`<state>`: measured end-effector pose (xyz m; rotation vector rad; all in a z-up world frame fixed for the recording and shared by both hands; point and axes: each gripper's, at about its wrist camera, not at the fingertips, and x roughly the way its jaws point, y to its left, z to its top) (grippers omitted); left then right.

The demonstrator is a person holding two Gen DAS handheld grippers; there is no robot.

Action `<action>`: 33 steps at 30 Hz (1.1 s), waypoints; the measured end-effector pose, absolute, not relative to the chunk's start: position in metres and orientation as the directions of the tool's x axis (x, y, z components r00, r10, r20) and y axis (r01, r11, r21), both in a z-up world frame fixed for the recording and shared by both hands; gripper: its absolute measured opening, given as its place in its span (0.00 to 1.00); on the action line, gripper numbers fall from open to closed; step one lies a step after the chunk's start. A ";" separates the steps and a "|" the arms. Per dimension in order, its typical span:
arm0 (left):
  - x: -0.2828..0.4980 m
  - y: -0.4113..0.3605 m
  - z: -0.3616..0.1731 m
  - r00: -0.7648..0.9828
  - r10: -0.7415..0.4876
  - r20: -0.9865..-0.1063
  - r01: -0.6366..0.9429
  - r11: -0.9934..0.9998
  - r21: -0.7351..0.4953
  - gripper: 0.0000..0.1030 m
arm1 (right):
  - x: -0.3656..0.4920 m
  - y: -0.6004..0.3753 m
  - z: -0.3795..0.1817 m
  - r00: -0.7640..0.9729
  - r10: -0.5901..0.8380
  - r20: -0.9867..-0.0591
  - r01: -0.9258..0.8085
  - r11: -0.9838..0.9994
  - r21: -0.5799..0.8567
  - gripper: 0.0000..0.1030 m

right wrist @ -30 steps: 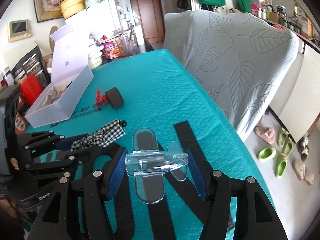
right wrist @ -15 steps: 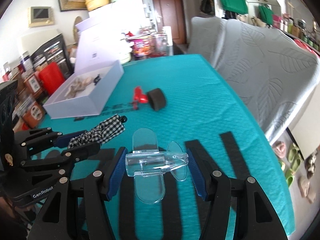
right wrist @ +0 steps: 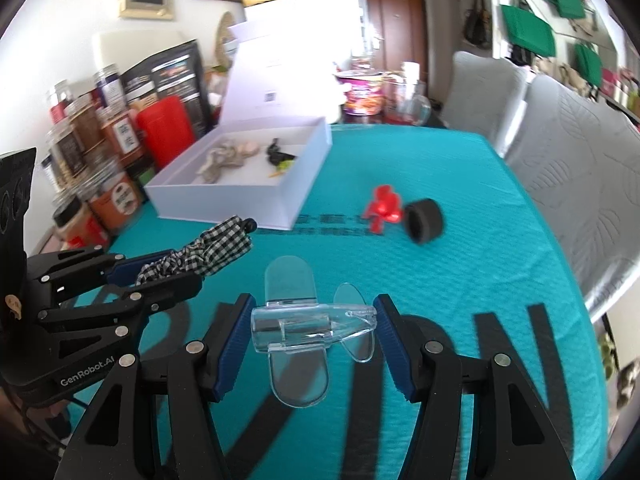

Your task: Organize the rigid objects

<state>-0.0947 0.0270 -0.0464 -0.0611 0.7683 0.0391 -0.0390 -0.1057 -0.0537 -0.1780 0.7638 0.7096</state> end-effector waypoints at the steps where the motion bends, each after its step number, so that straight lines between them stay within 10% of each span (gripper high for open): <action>1: -0.098 0.031 -0.046 0.720 0.021 -0.694 -0.070 0.997 -0.042 0.24 | -0.041 -0.101 -0.053 0.500 0.528 -0.687 -0.656 0.749 0.098 0.59; 33: -0.133 0.122 -0.012 0.750 0.134 -0.648 -0.207 0.978 -0.038 0.24 | -0.078 0.009 -0.038 0.400 0.598 -0.695 -0.777 0.623 0.089 0.59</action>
